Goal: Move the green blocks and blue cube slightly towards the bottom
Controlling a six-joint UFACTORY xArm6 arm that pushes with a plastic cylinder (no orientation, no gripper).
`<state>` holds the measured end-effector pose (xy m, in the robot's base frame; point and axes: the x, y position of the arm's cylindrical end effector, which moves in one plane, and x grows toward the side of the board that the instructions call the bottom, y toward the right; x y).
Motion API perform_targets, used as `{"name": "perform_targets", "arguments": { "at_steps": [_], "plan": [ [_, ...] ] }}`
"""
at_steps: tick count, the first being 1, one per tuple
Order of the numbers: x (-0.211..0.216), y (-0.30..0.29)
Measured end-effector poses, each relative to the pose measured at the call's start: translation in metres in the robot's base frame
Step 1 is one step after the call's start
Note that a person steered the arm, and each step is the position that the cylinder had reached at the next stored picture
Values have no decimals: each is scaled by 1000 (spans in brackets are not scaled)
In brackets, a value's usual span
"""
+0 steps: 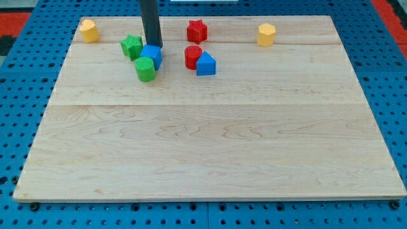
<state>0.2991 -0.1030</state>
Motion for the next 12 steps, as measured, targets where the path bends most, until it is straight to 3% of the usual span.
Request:
{"name": "perform_targets", "arguments": {
  "at_steps": [2, 6, 7, 8, 12],
  "plan": [
    [1, 17],
    [-28, -48],
    [-62, -52],
    [-65, -52],
    [-14, -74]
  ]
}}
